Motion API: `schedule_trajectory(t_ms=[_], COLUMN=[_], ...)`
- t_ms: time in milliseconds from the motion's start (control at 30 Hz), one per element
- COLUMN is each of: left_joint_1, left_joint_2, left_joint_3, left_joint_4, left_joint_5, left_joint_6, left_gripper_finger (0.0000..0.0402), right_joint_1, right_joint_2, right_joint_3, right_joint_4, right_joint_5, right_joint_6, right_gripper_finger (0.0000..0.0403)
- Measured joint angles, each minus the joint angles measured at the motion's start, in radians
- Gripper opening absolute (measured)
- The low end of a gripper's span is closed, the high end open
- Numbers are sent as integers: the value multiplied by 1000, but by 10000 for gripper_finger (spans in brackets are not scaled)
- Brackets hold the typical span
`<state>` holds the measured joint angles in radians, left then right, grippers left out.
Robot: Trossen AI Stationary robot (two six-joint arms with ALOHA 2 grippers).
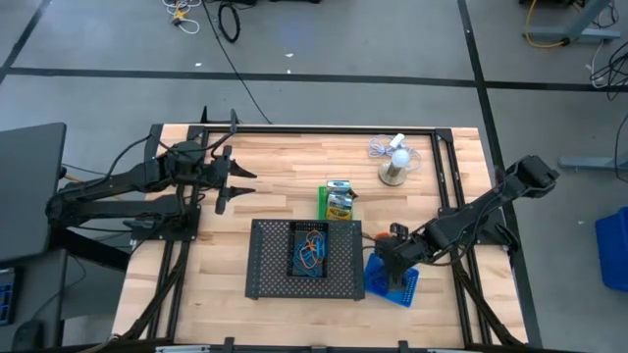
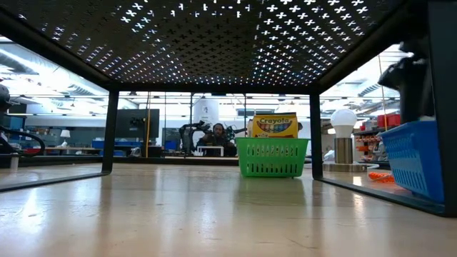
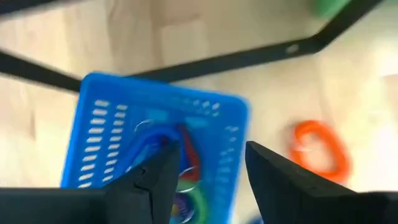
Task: Pick & Place Office Desk Supplies
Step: Put the orange spring keychain into the blue bin
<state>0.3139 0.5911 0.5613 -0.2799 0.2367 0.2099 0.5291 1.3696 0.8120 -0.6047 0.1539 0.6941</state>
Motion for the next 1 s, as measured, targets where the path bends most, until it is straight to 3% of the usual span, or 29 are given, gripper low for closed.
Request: schedule_trajectory(t_ms=[167, 333, 667, 833, 1000], left_joint_1=[0, 0, 0, 0, 0], left_joint_2=[0, 0, 0, 0, 0], left_joint_3=[0, 0, 0, 0, 0], left_joint_4=[0, 0, 0, 0, 19], left_joint_5=[0, 0, 0, 0, 0], left_joint_6=[-2, -4, -4, -4, -4], left_gripper_finger=[188, 188, 188, 188, 188], right_joint_1=[-49, -142, -344, -387, -422], right_joint_2=[-56, -48, -41, -41, -41], right_joint_3=[0, -1, -2, -61, -138], right_joint_4=[-113, -201, -190, -91, -54], right_joint_5=[78, 80, -59, -163, -181], right_joint_6=[-46, -140, -355, -399, -424], right_gripper_finger=[192, 192, 192, 192, 192])
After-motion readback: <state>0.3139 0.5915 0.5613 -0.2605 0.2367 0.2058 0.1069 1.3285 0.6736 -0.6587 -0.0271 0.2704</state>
